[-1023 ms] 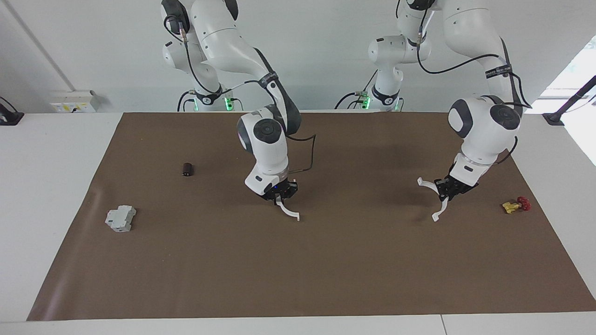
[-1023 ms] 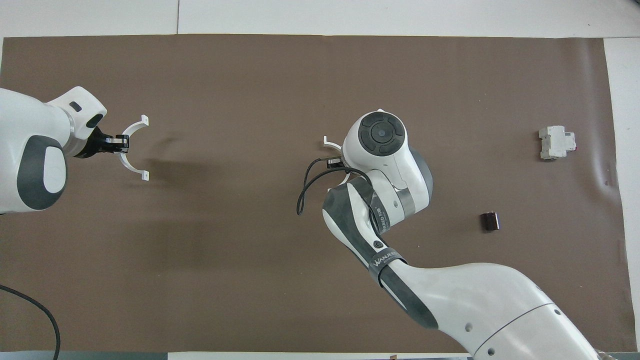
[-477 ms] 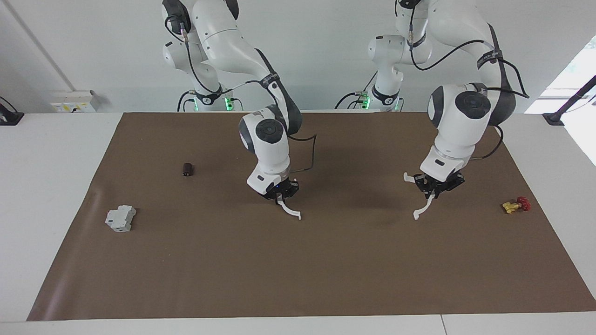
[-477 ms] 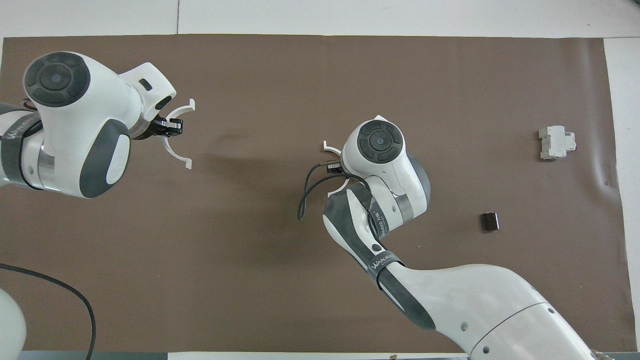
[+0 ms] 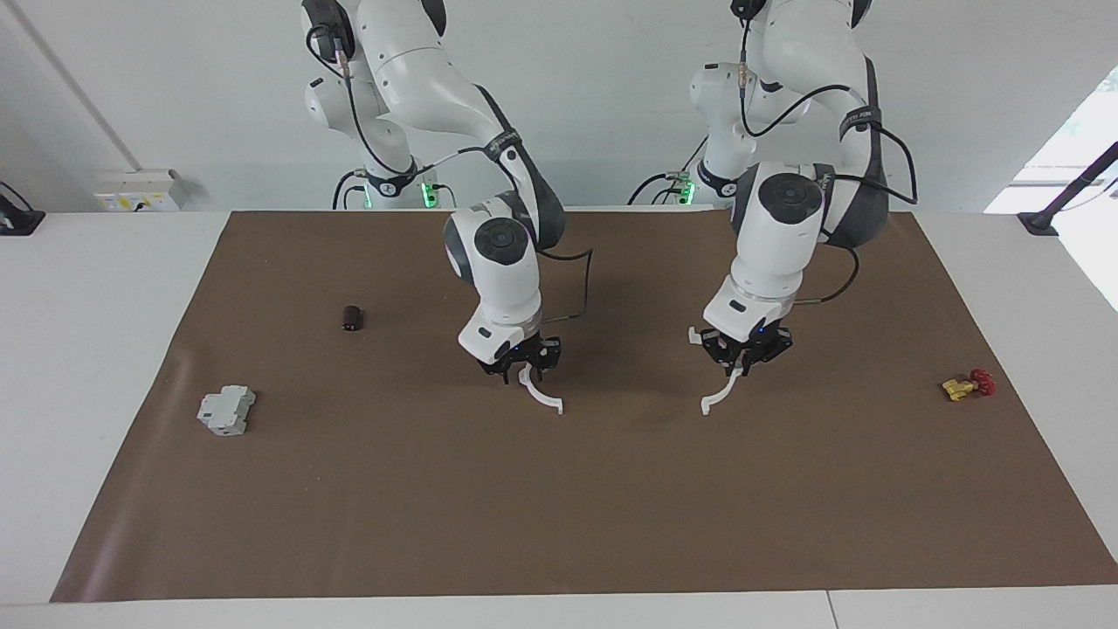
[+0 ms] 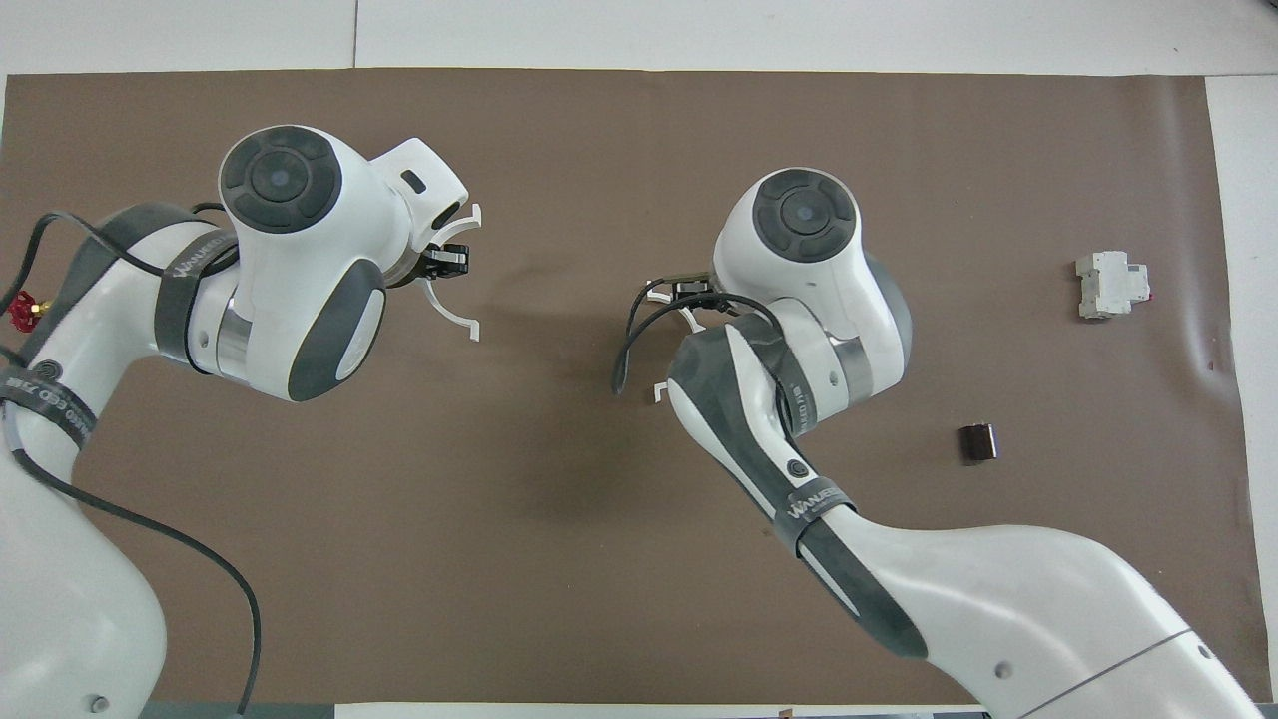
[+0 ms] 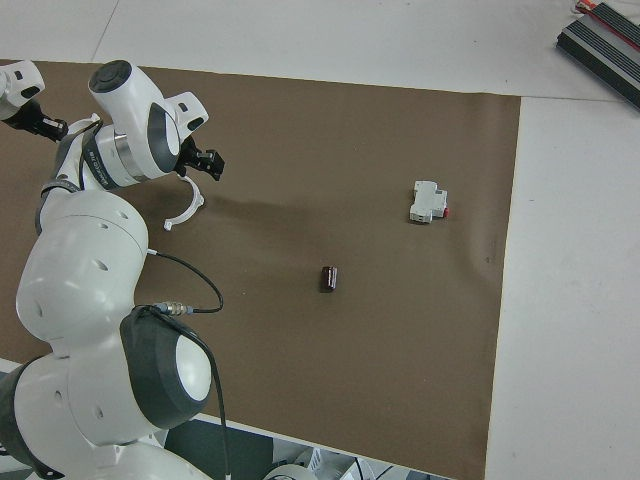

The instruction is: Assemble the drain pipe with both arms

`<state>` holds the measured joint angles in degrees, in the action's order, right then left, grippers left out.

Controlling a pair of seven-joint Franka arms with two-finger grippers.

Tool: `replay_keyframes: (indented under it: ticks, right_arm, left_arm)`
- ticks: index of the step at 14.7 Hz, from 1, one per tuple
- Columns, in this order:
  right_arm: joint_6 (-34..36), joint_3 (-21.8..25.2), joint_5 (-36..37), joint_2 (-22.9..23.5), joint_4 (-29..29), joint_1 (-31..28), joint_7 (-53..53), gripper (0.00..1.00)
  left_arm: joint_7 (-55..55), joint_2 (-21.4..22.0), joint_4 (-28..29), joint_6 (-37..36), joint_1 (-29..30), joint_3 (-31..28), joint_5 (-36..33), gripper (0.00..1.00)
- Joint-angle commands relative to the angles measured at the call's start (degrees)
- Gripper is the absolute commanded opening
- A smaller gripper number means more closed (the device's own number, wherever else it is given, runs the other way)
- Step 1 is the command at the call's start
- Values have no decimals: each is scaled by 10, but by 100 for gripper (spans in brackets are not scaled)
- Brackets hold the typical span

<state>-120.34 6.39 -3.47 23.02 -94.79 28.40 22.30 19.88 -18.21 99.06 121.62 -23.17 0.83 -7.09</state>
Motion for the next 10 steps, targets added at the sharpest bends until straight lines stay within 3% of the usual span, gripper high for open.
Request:
replay_keyframes:
  ticks: [1,3,6,10]
  right_arm:
    - [65,-2,1,-67,-4,-66,0,100]
    - [132,-3,-1,-104,3,-109,-31,100]
    - [249,-1,0,-135,58,-164,-96,100]
    - [338,5,4,-178,85,-210,-186,100]
  left_arm:
    - [43,-54,-41,0,-43,-7,4,0]
    - [68,-71,-51,18,-63,-7,4,0]
    - [96,-88,-51,46,-88,-7,5,0]
    - [119,-100,-40,80,-109,-7,2,0]
